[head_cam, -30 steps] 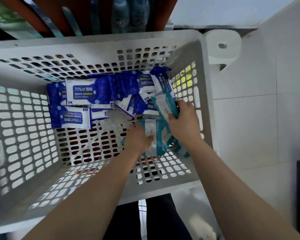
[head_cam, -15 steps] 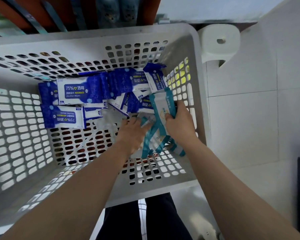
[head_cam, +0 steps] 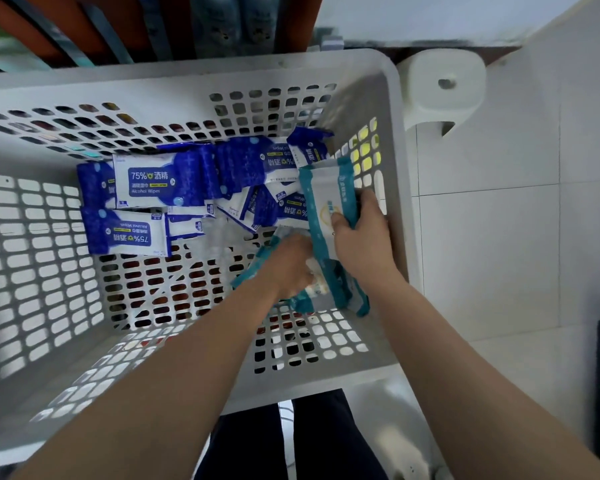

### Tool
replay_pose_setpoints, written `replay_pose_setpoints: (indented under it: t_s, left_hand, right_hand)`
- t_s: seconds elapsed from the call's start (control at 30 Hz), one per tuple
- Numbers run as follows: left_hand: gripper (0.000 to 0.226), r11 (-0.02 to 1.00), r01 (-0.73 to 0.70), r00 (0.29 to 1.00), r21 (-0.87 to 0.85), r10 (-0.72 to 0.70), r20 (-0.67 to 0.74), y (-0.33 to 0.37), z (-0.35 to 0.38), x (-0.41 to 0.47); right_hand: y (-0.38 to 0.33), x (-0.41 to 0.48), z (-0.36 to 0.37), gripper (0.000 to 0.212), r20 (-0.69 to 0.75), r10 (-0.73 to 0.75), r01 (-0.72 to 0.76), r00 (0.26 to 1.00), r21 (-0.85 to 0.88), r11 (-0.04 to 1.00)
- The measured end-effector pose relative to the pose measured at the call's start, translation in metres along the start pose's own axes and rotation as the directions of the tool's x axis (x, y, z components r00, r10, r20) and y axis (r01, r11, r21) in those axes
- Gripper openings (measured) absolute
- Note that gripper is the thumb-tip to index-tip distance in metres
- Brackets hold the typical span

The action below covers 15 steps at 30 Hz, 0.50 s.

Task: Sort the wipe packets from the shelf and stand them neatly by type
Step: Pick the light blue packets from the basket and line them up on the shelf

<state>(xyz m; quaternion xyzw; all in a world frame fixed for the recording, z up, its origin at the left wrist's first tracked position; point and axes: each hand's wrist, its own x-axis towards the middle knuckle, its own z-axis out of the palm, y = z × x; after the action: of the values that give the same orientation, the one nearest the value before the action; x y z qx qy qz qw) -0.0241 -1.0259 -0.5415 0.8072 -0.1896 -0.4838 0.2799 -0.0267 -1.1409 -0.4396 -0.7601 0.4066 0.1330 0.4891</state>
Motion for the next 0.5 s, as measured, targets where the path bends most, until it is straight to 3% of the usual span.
replay_pose_setpoints:
  t_s: [0.1,0.17,0.27,0.37,0.43,0.5]
  left_hand:
    - [0.044,0.999,0.048,0.988,-0.003,-0.048,-0.146,-0.002,0.025,0.009]
    - [0.033,0.994,0.104,0.984,-0.017,-0.105,-0.145,-0.002,0.030,0.011]
    - [0.066,0.949,0.234,0.971,-0.213,-0.239,0.006,-0.004,0.015,0.006]
    - [0.084,0.884,0.330,0.940,-0.331,-0.341,0.024,-0.022,-0.012,-0.010]
    - [0.079,0.853,0.428,0.898,-0.299,-0.438,0.035,-0.040,-0.026,-0.026]
    - [0.075,0.831,0.536,0.842,-0.148,-0.538,0.027,-0.054,-0.032,-0.044]
  right_hand:
    - [0.004,-0.002,0.000,0.030,0.001,-0.006,0.006,1.000,-0.001,1.000]
    - [0.005,-0.001,0.000,0.031,0.010,-0.004,0.004,1.000,0.008,1.000]
    - [0.004,0.000,0.000,0.029,0.013,-0.008,0.008,1.000,0.015,1.000]
    - [0.003,0.000,-0.002,0.028,0.028,0.001,-0.002,1.000,0.022,1.000]
    - [0.002,0.000,-0.003,0.027,0.043,0.011,-0.012,0.999,0.037,0.999]
    - [0.002,0.000,-0.001,0.027,0.057,0.022,-0.024,0.998,0.048,0.999]
